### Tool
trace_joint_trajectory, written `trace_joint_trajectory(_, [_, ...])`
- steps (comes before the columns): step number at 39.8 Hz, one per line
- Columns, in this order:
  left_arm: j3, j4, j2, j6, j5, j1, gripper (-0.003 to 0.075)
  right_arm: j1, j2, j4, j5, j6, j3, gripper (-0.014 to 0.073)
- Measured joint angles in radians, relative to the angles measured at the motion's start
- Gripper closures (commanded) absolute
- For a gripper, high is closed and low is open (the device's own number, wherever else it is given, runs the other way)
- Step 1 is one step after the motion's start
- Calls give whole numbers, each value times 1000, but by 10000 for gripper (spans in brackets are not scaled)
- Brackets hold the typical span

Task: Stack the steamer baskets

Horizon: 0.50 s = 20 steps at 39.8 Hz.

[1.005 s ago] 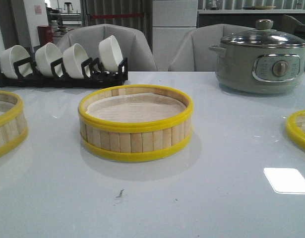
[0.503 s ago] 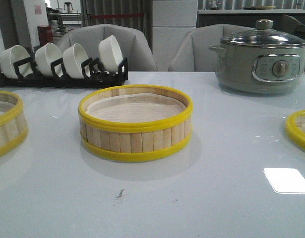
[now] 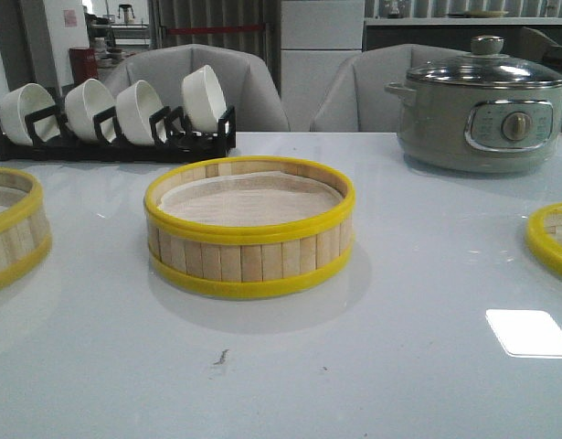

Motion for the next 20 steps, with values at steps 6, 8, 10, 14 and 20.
trace_joint_trajectory(6, [0,0,0,0,0,0,636,0,0,0,0,0,0,538])
trace_joint_trajectory(8, [0,0,0,0,0,0,636,0,0,0,0,0,0,538])
trace_joint_trajectory(10, [0,0,0,0,0,0,636,0,0,0,0,0,0,538])
trace_joint_trajectory(14, [0,0,0,0,0,0,636,0,0,0,0,0,0,538])
trace_joint_trajectory(20, [-20,-23,0,0,5,-6,636,0,0,0,0,0,0,538])
